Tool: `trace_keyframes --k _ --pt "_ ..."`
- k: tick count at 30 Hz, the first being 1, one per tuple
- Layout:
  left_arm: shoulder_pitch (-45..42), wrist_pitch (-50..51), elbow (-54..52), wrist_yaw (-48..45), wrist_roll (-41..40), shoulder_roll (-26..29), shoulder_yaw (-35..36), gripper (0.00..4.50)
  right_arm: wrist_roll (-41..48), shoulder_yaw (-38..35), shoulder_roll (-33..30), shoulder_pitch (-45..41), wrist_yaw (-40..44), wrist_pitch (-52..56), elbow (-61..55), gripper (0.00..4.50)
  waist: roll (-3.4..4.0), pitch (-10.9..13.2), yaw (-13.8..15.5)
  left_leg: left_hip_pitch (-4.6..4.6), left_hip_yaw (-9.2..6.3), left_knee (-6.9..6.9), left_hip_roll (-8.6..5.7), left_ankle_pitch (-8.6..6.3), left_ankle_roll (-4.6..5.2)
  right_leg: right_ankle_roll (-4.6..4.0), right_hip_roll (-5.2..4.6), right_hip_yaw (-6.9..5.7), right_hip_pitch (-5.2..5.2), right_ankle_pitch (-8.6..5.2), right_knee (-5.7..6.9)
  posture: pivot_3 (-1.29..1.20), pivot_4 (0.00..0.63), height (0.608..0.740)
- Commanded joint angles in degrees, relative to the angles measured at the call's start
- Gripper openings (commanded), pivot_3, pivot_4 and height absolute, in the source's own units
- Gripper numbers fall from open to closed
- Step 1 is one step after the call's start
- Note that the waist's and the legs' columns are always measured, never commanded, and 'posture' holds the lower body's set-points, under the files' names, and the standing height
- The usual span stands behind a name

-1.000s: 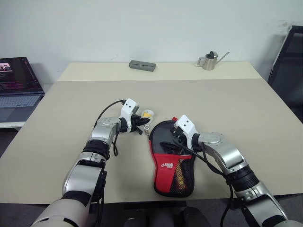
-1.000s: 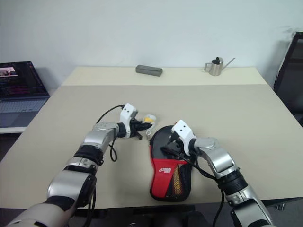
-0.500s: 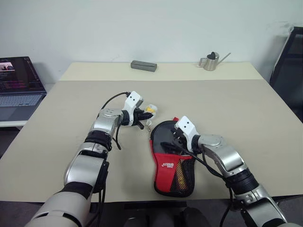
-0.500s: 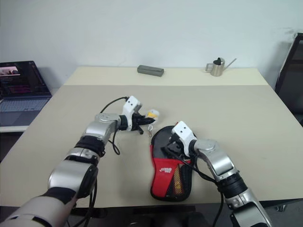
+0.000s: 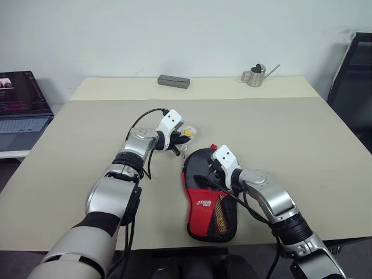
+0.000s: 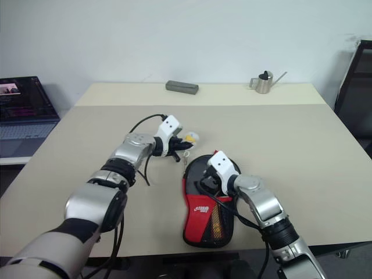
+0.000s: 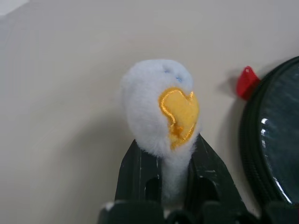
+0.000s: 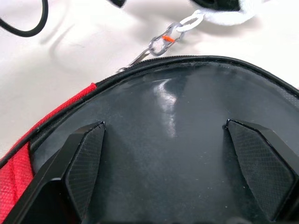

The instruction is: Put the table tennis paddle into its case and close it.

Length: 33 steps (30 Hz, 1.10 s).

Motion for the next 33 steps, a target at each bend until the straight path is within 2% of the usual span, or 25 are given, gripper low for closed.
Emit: trace_keyframes --k 1,7,19,33 --pt "-3.18 -2.86 1.17 3.33 1.32 -0.43 0.32 0.2 -0.25 3.06 -0.18 3.97 0.38 5.81 2.52 4.5 -0.03 -0.03 -0.02 0.0 0.0 0.0 0.0 0.0 0.0 0.0 0.0 0.0 0.0 0.0 0.0 0.0 0.15 0.74" --pt "-5.42 -5.07 3.85 9.46 3.16 -2.27 0.92 0.2 -0.17 3.35 -0.76 5.75 0.47 7.74 -0.08 4.5 -0.1 -0.07 0.06 -0.01 -0.01 -0.01 -0.01 0.0 0.0 0.02 0.0 -0.01 0.01 -0.01 -0.01 0.0 0.15 0.74" --pt "-8.28 -8.32 6.02 16.01 8.89 -7.15 -0.94 0.2 0.11 1.6 -3.77 9.15 -0.1 9.87 -3.75 4.5 -0.16 -0.11 0.7 -0.01 -0.02 -0.01 -0.02 0.0 0.0 0.04 0.0 -0.05 0.06 -0.02 -0.05 0.0 0.15 0.74" --pt "-10.97 -9.34 7.23 26.14 13.28 -13.59 -1.26 0.2 1.09 0.17 -3.4 15.4 -4.07 15.14 -12.71 4.5 -0.2 -0.13 0.99 -0.04 -0.07 -0.02 -0.03 -0.01 -0.02 0.34 -0.03 -0.12 0.11 -0.19 -0.11 0.0 0.15 0.74"
